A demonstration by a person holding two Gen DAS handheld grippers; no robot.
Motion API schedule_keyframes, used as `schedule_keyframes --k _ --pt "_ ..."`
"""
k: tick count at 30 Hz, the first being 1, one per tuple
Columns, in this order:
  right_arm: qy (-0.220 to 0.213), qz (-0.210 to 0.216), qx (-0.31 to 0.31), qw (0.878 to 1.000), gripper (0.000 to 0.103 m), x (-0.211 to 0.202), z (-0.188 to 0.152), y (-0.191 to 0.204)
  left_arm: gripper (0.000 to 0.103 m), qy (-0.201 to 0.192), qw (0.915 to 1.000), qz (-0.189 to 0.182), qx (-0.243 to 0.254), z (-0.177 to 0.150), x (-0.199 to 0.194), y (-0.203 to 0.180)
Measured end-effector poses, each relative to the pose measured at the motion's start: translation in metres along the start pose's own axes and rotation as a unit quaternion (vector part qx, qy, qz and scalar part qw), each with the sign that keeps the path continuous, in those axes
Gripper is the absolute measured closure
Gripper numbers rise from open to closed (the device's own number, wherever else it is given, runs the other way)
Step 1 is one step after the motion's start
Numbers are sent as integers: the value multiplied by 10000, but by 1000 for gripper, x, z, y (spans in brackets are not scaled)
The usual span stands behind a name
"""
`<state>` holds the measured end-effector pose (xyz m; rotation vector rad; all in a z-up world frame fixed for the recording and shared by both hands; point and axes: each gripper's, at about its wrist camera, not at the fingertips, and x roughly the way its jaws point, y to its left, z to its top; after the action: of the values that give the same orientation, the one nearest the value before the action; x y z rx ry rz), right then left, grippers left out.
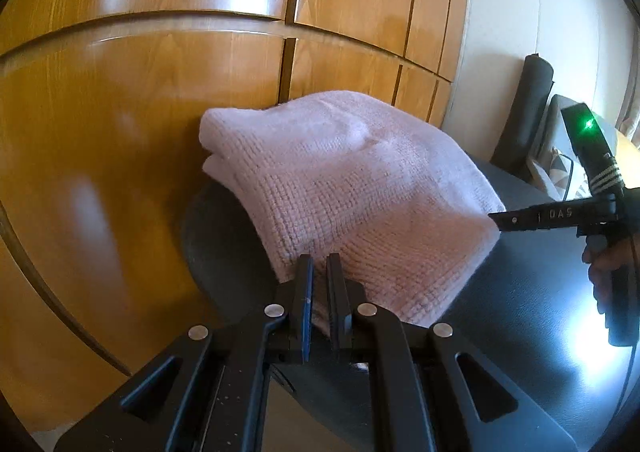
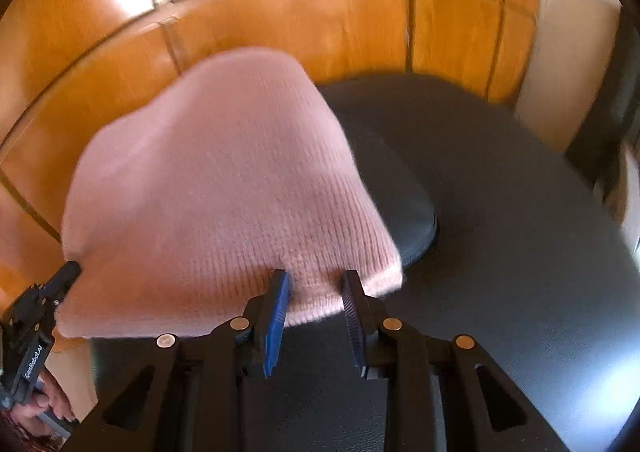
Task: Fold clothes
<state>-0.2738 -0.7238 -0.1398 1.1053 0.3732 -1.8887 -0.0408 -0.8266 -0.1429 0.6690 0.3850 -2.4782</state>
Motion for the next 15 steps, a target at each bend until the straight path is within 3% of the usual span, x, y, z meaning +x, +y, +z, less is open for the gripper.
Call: schedule_keyframes --k 3,9,13,15 --pt "-12 389 593 9975 76 8 -4 -22 96 -103 9999 -7 -7 -4 3 4" --pt "-9 605 778 9951 75 5 0 -35 96 -169 9997 -10 -147 12 -18 4" --pt "-575 703 1002 9908 75 -29 -6 -46 94 -1068 9937 -44 -325 24 -63 0" --pt "-723 564 814 9925 82 -38 -4 -42 91 -1094 9936 -192 -216 31 -63 -10"
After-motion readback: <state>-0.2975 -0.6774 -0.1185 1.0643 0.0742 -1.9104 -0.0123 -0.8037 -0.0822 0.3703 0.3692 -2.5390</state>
